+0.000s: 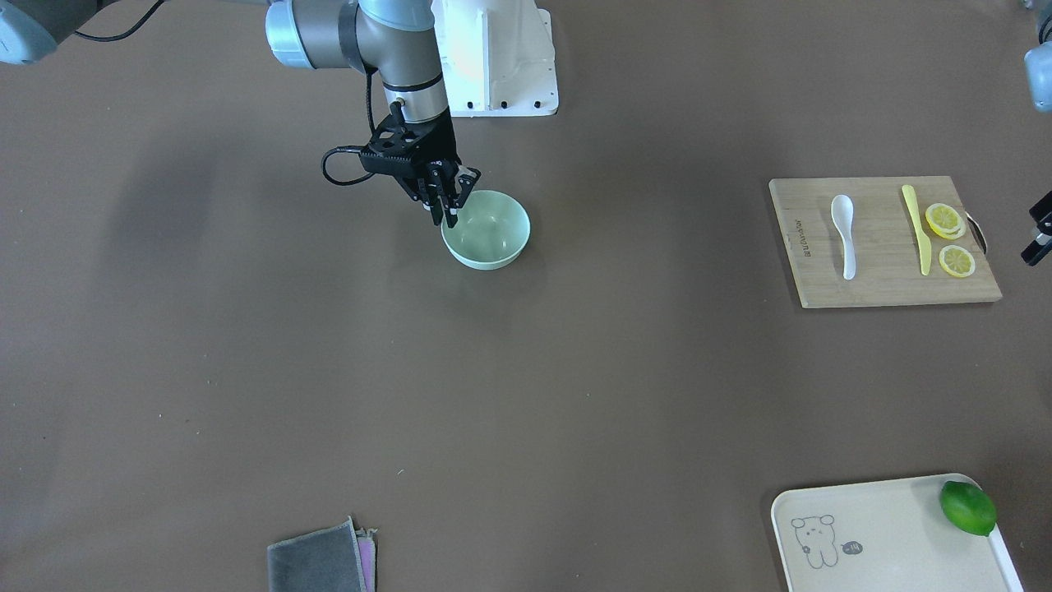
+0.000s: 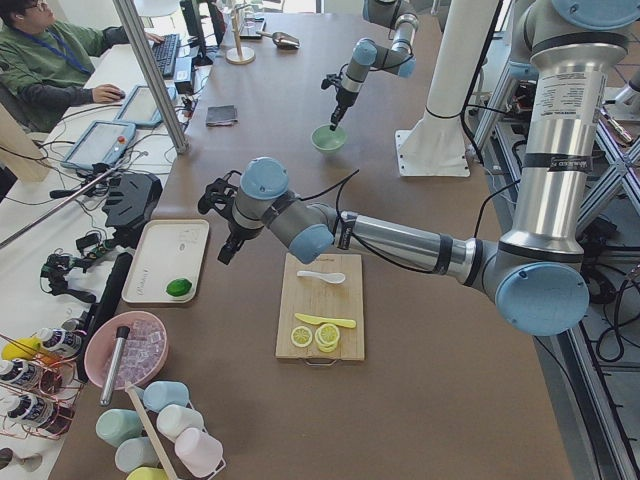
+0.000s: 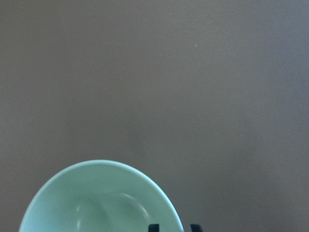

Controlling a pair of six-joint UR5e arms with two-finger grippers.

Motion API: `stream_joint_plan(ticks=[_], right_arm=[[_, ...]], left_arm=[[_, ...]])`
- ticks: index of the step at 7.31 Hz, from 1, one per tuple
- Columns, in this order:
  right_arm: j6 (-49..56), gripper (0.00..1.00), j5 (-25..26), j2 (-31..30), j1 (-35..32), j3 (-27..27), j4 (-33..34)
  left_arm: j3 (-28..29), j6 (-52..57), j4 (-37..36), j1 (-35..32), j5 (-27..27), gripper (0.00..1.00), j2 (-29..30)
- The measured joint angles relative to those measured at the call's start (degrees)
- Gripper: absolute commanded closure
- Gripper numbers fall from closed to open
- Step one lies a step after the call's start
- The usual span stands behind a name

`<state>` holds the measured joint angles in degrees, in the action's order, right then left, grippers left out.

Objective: Place spoon in bowl
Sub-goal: 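Slide the green bowl with the right gripper toward the table center, then release the bowl and lift the right gripper back toward its rest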

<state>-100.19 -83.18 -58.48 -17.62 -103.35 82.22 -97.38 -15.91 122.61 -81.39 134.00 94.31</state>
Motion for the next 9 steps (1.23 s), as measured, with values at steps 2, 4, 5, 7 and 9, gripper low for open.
stream_joint_plan(ticks=[2,4,5,7,9], right_arm=[[1.4,0.0,0.6,0.4,-1.1,-0.3,0.2],[8.2,0.0,-5.5,0.6,-8.2,-3.1,3.1],[13.2,0.0,-11.4,0.4,-14.1,-4.1,4.7],[24.7,0.0,-22.6,-1.3,-25.6,-4.8,5.6],[36.0,0.0,-30.0,-7.1,-33.5,-7.4,5.3]], left_arm=[[0.0,0.0,0.0,0.1,0.0,0.02,0.0],[0.1,-1.2,0.0,0.4,0.1,0.02,0.0],[0.0,-5.3,0.4,1.5,0.3,0.02,0.0],[0.1,-18.2,4.1,6.6,-0.3,0.02,-1.1],[0.2,-26.5,9.3,13.1,-4.0,0.02,-4.4]])
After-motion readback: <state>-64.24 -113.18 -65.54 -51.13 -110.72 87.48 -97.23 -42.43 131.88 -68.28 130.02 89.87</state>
